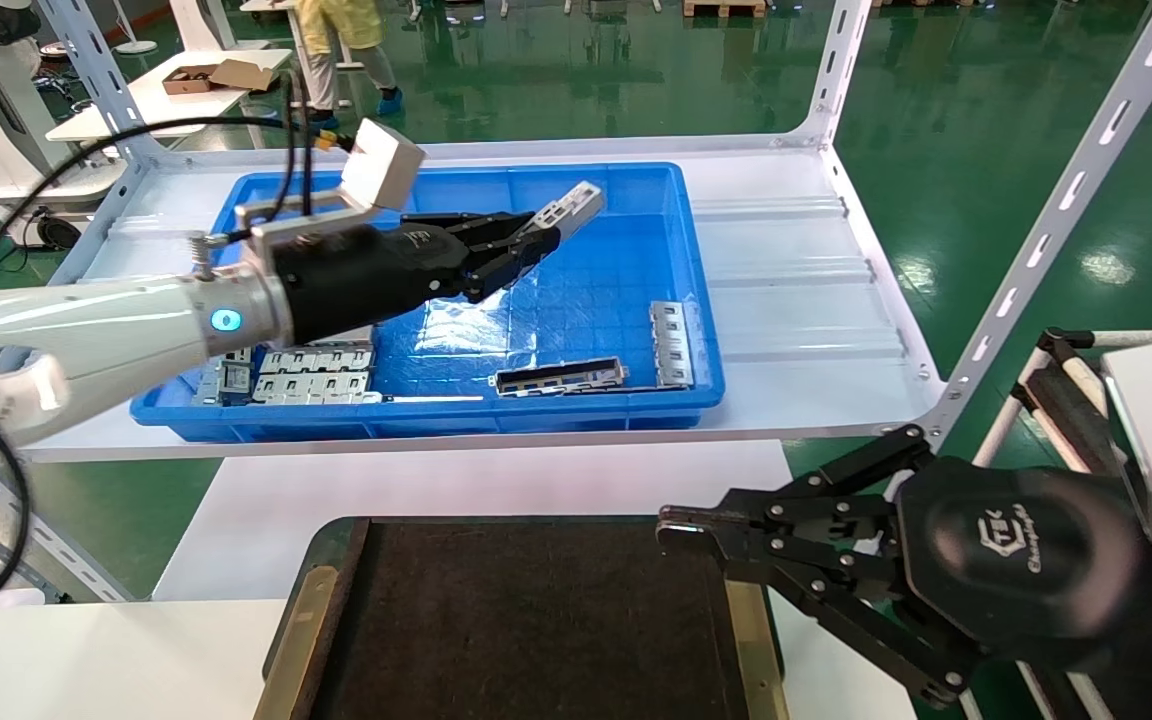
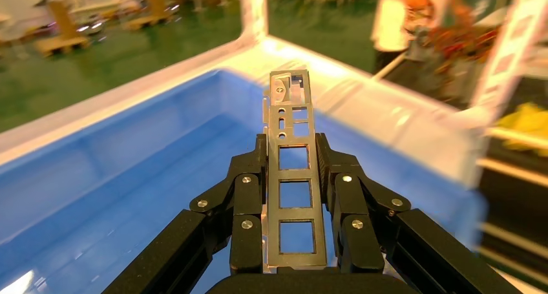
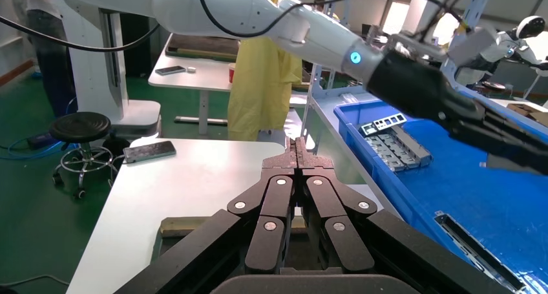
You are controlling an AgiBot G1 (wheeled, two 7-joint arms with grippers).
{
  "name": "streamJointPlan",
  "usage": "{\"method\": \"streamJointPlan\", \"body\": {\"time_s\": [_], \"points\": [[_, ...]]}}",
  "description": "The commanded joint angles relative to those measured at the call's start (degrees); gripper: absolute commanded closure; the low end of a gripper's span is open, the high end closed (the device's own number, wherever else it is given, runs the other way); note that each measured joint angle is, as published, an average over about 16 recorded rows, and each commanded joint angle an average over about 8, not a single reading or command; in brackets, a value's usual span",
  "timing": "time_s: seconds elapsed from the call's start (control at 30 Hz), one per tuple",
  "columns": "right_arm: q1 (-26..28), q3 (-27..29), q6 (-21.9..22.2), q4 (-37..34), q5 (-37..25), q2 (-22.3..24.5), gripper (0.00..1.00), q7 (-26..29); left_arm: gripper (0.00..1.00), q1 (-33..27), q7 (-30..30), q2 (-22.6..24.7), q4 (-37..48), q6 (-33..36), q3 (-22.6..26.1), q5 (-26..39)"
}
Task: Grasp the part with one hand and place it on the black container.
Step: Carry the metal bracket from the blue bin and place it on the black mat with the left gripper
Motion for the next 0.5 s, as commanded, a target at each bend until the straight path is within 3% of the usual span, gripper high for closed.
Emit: {"method": "streamJointPlan", "body": {"time_s": [0.03,0.33,0.5], "points": [[0.00,0.00,0.00,0.00,0.00,0.00,1.00,0.00,1.00,-0.02,-0.30,-0.90,-0.74,2.95,-0.36,-0.64],[0.00,-0.02,0.01,0.00,0.01,0.01,1.00,-0.01,1.00,7.16,-5.40,-6.78,-12.48,20.24,-0.99,-4.35],[0.01,-0.02,0.01,0.00,0.01,0.01,1.00,-0.01,1.00,15.17,-9.82,-10.33,-24.68,24.43,-0.41,-7.73]]}}
